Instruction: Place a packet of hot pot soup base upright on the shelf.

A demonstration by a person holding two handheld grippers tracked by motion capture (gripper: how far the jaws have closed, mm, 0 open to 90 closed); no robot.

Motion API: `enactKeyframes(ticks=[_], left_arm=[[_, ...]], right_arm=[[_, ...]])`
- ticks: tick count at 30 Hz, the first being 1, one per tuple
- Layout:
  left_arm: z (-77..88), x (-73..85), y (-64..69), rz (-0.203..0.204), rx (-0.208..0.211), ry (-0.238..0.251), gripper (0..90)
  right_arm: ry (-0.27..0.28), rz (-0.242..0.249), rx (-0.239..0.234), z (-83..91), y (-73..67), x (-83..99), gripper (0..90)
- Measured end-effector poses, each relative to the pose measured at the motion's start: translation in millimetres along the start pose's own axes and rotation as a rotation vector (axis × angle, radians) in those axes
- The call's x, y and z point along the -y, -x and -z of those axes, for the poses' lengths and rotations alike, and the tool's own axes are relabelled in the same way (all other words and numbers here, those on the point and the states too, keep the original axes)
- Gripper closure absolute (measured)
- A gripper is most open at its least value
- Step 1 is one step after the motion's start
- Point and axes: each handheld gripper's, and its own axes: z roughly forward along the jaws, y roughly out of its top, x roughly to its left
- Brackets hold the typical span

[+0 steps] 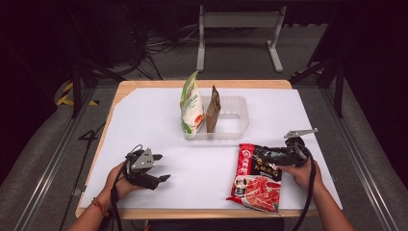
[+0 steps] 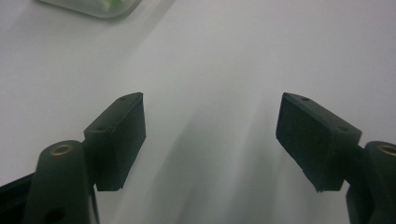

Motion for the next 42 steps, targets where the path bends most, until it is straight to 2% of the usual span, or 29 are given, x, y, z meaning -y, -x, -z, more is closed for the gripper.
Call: enactKeyframes(ticks=[5, 8, 13, 16, 22, 30, 35, 36, 42], left_arm=[[-1.1, -0.1, -0.3, -0.005, -0.008, -0.008, 25.0], [-1.3, -0.1, -0.3, -0.003, -0.006, -0.009, 25.0], [-1.3, -0.1, -0.3, 0.003, -0.009, -0.009, 24.9], [-1.5, -0.4, -0.5, 0.001, -0.01, -0.009, 24.8], [-1.2, -0.6, -0.7, 0.001, -0.013, -0.007, 24.7], [0.4, 0.0, -0.6, -0.001, -0.018, -0.006, 24.7], [1.6, 0.6, -0.9, 0.0, -0.025, -0.005, 24.7], [1.7, 0.6, -0.9, -0.001, -0.027, -0.006, 24.7], [2.0, 0.4, -0.4, -0.002, -0.03, -0.005, 24.7]], right_arm=[[0.022, -0.065, -0.049, 2.0, 9.0, 1.1, 62.8], [0.056, -0.069, -0.074, 5.7, 11.2, 2.5, 72.5], [0.124, -0.097, -0.156, 14.9, 15.1, 5.8, 85.4], [0.138, -0.085, -0.17, 19.7, 12.6, 4.6, 86.4], [0.187, -0.023, -0.165, 31.3, -0.9, -2.1, 87.9], [0.216, 0.017, -0.157, 38.2, -12.5, -7.5, 88.1], [0.239, 0.035, -0.138, 40.7, -17.7, -7.5, 88.1], [0.246, 0.051, -0.131, 41.7, -20.2, -7.9, 88.1], [0.281, 0.073, -0.148, 48.4, -29.6, -11.9, 88.4]])
